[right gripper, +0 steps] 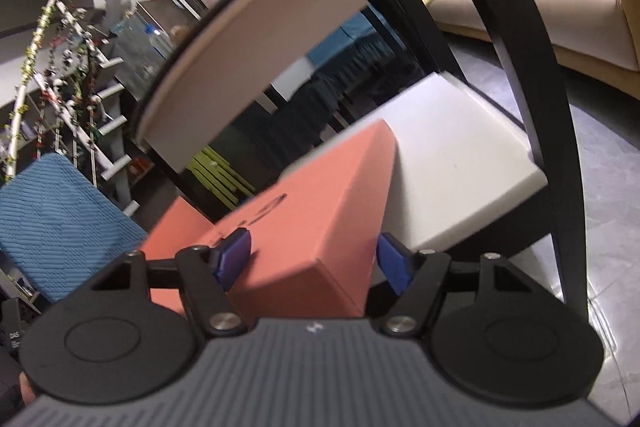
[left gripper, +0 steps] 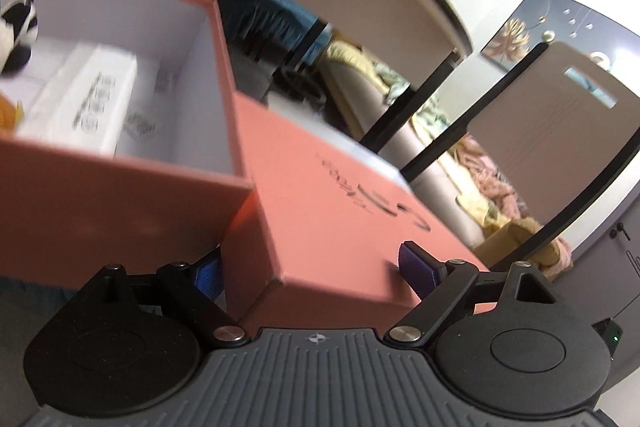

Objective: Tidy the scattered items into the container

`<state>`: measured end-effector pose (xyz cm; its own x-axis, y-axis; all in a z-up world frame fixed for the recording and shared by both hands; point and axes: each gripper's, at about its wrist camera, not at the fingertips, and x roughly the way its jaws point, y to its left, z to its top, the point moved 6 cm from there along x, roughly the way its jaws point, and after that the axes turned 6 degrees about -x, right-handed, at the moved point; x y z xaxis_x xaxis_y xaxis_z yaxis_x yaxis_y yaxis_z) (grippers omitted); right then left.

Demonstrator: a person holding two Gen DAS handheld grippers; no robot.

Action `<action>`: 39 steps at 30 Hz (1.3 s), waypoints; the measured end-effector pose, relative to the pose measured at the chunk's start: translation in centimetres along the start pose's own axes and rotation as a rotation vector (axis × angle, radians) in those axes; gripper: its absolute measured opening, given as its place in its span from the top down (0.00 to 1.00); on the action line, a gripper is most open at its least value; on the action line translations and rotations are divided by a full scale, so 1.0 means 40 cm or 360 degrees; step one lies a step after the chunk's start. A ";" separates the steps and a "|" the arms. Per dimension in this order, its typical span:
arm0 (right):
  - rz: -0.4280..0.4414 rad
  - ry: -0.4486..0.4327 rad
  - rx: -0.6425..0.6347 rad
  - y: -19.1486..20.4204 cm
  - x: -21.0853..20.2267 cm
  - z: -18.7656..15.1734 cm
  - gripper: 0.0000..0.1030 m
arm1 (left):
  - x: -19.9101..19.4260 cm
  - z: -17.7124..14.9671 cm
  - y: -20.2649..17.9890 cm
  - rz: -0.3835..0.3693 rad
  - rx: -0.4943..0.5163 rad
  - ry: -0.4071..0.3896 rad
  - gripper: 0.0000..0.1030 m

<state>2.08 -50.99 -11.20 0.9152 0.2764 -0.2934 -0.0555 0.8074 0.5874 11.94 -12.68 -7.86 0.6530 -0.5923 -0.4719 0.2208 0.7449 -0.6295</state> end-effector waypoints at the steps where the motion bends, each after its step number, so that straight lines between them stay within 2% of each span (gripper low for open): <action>1: -0.0007 -0.0013 -0.0031 0.003 -0.009 0.008 0.32 | -0.009 0.006 -0.006 -0.0005 0.0017 -0.0016 0.13; 3: -0.0022 -0.0039 -0.0094 0.008 -0.026 0.024 0.49 | -0.021 0.015 -0.024 -0.0009 0.0062 -0.0048 0.14; 6: -0.0034 -0.0074 -0.0141 0.009 -0.049 0.044 0.56 | -0.019 0.016 -0.036 -0.0017 0.0058 -0.0059 0.14; 11: -0.0075 -0.0020 -0.0069 -0.028 -0.038 0.020 0.57 | 0.020 -0.024 -0.001 0.0078 -0.0002 0.0059 0.14; 17: -0.0166 0.0066 -0.0011 -0.082 0.001 -0.022 0.56 | 0.081 -0.112 0.072 0.0148 -0.0208 0.0367 0.14; 20: -0.0200 0.0118 -0.0026 -0.105 0.018 -0.055 0.56 | 0.115 -0.129 0.090 0.0180 -0.0241 0.0403 0.13; 23: -0.0172 0.0109 -0.0046 -0.118 0.029 -0.063 0.54 | 0.127 -0.130 0.088 0.0171 -0.0223 0.0343 0.12; 25: -0.0143 0.0100 -0.0032 -0.130 0.037 -0.065 0.50 | 0.134 -0.129 0.087 0.0148 -0.0224 0.0325 0.11; 27: -0.0109 0.0129 -0.0006 -0.143 0.052 -0.074 0.36 | 0.141 -0.128 0.086 0.0130 -0.0225 0.0324 0.11; 30: -0.0034 0.0183 0.0032 -0.141 0.083 -0.087 0.23 | 0.142 -0.127 0.080 0.0122 -0.0208 0.0323 0.12; 34: -0.0027 0.0096 0.0050 -0.123 0.064 -0.064 0.27 | 0.101 -0.113 0.066 0.0082 -0.0159 0.0262 0.12; 39: -0.0012 -0.0015 0.0074 -0.099 0.038 -0.033 0.32 | 0.044 -0.063 0.013 -0.0036 -0.0064 0.0124 0.13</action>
<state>3.16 -53.08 -14.96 0.9192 0.2655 -0.2909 -0.0303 0.7842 0.6198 11.40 -14.10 -10.57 0.5895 -0.6323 -0.5027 0.2048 0.7190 -0.6641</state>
